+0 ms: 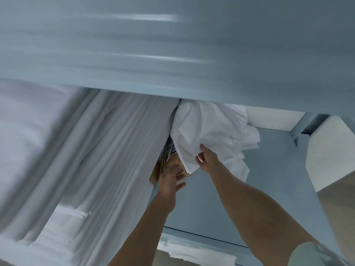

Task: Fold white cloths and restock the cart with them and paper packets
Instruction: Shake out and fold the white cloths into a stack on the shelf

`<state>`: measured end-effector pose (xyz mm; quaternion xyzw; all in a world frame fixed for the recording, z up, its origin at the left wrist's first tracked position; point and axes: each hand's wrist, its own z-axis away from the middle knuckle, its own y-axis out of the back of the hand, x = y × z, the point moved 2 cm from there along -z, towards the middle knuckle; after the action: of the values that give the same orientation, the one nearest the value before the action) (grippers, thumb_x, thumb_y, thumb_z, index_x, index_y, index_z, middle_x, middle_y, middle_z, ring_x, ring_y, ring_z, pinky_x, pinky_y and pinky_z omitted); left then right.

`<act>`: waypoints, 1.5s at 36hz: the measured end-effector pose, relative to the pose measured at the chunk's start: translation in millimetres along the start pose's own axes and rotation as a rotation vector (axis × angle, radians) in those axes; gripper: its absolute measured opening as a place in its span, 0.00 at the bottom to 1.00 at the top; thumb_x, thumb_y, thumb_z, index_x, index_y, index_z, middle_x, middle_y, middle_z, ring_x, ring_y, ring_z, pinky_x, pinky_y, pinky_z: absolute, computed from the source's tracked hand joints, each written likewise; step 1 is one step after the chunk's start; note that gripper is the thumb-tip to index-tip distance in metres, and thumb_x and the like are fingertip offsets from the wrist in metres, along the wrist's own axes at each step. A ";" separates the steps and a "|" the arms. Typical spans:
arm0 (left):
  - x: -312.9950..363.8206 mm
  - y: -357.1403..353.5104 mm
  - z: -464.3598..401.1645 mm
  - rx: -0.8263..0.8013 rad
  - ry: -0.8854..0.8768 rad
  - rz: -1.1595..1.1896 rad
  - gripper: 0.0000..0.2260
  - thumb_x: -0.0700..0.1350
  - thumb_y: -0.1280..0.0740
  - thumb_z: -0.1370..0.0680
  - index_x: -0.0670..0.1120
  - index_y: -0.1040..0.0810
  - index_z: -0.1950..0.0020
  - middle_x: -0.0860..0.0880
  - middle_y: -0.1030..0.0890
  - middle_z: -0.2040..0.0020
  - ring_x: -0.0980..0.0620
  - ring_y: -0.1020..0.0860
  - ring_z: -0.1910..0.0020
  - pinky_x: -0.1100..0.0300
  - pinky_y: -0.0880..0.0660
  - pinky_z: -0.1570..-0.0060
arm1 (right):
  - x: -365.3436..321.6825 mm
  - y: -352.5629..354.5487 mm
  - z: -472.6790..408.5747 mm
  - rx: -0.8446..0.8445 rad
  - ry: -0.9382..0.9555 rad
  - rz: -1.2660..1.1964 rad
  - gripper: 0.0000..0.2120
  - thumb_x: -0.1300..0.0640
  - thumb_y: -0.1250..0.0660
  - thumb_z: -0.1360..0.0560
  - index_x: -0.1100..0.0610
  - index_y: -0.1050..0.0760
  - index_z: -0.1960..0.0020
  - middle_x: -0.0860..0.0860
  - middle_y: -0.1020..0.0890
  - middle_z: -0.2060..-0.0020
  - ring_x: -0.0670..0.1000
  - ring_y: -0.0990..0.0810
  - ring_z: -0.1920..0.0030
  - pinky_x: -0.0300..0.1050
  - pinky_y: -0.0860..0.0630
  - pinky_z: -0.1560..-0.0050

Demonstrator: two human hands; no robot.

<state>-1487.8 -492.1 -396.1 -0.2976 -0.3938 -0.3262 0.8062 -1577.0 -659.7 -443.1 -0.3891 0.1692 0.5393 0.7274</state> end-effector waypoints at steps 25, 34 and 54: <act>4.0 -93.6 55.8 -0.293 0.314 0.274 0.23 0.50 0.30 0.22 0.40 0.26 0.30 0.38 0.22 0.34 0.36 0.24 0.35 0.39 0.28 0.34 | 30.0 112.0 238.4 -0.077 0.699 0.626 0.12 0.57 0.29 0.27 0.51 0.20 0.44 0.44 0.23 0.41 0.55 0.23 0.41 0.41 0.24 0.45; 5.9 -69.7 91.0 -0.279 0.302 0.037 0.16 0.36 0.35 0.20 0.35 0.25 0.33 0.37 0.20 0.40 0.39 0.19 0.47 0.48 0.19 0.54 | 9.8 139.2 217.6 -0.164 0.030 -0.417 0.34 0.38 0.35 0.24 0.66 0.29 0.33 0.60 0.23 0.46 0.60 0.23 0.46 0.54 0.28 0.37; -58.6 -126.5 200.4 -0.342 0.193 -0.276 0.20 0.48 0.28 0.23 0.40 0.23 0.35 0.40 0.19 0.38 0.41 0.21 0.38 0.47 0.23 0.39 | -115.1 155.8 260.6 -0.022 0.396 0.098 0.14 0.62 0.35 0.20 0.66 0.24 0.36 0.61 0.19 0.41 0.59 0.19 0.43 0.57 0.24 0.37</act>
<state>-1700.2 -404.6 -313.7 -0.3406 -0.2908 -0.5222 0.7258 -1806.6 -521.8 -259.5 -0.4868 0.3216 0.4889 0.6486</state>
